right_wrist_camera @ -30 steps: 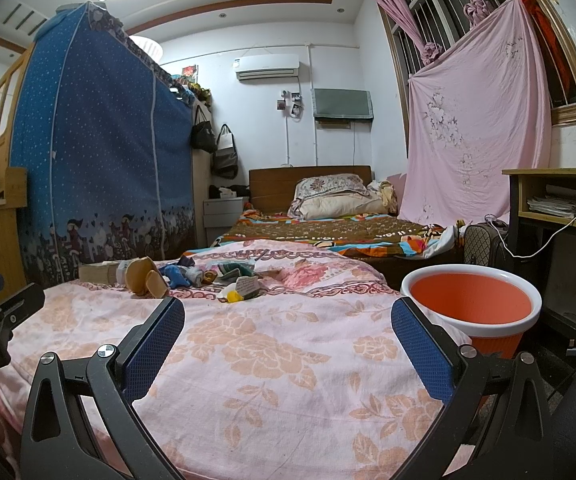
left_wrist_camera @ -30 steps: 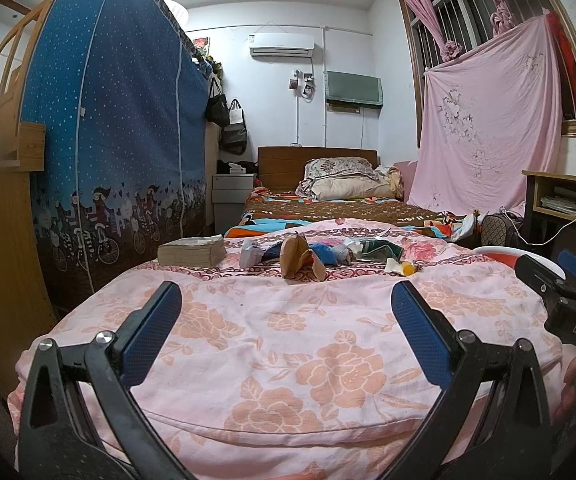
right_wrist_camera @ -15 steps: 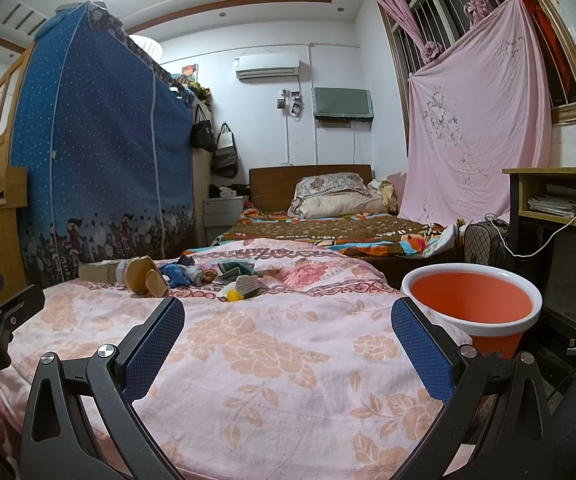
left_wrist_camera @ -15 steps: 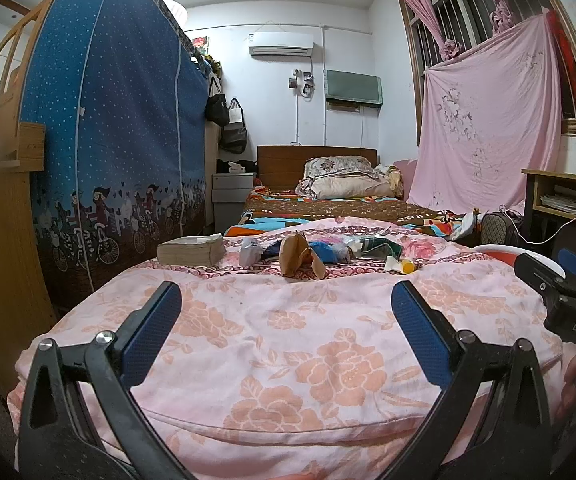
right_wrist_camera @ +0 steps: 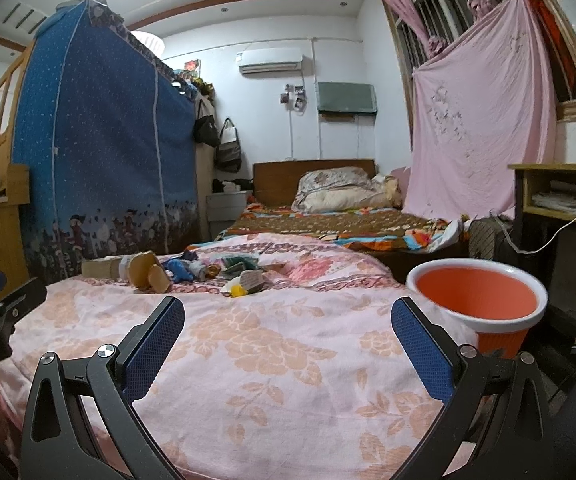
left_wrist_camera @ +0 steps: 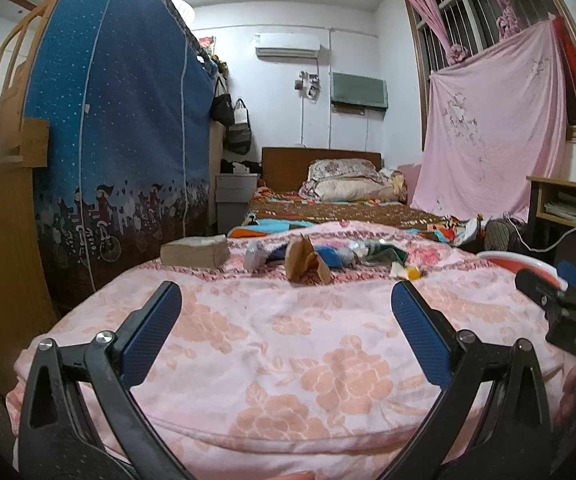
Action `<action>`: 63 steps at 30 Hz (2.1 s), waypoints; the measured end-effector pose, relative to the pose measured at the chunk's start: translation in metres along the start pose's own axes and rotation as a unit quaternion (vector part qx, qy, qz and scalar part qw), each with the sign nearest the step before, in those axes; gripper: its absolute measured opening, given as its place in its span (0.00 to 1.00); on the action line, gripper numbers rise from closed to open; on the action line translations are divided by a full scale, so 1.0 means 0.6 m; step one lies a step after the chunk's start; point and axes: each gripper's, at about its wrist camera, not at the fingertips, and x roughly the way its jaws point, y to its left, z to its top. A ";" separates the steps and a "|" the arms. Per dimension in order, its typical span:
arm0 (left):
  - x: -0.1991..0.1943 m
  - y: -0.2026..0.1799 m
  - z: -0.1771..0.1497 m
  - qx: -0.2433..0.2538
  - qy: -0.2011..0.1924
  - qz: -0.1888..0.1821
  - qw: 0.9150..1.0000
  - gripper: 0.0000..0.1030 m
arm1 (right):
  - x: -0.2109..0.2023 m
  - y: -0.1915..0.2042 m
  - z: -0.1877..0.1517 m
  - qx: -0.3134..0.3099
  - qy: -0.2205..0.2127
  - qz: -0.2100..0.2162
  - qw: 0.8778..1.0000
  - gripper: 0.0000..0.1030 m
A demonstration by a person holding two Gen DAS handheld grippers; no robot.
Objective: Collect trash
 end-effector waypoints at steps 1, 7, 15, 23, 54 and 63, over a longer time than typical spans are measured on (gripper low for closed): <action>0.001 0.002 0.004 0.002 -0.003 0.000 1.000 0.89 | 0.002 0.004 0.004 0.001 0.004 0.004 1.000 1.00; 0.019 0.012 0.037 0.013 -0.025 0.007 1.000 0.89 | 0.017 0.012 0.039 0.002 0.002 0.020 1.000 1.00; 0.060 0.023 0.095 0.019 -0.072 0.011 0.997 0.89 | 0.055 0.034 0.134 -0.050 -0.063 0.050 0.995 1.00; 0.138 0.026 0.115 0.023 -0.046 -0.004 0.999 0.89 | 0.151 0.050 0.162 -0.106 -0.034 0.066 0.992 1.00; 0.332 0.003 0.049 -0.002 0.260 -0.103 0.960 0.20 | 0.255 0.035 0.089 -0.078 0.178 0.148 0.970 0.30; 0.325 -0.001 0.048 -0.004 0.257 -0.126 0.958 0.00 | 0.275 0.058 0.062 -0.096 0.239 0.176 0.950 0.19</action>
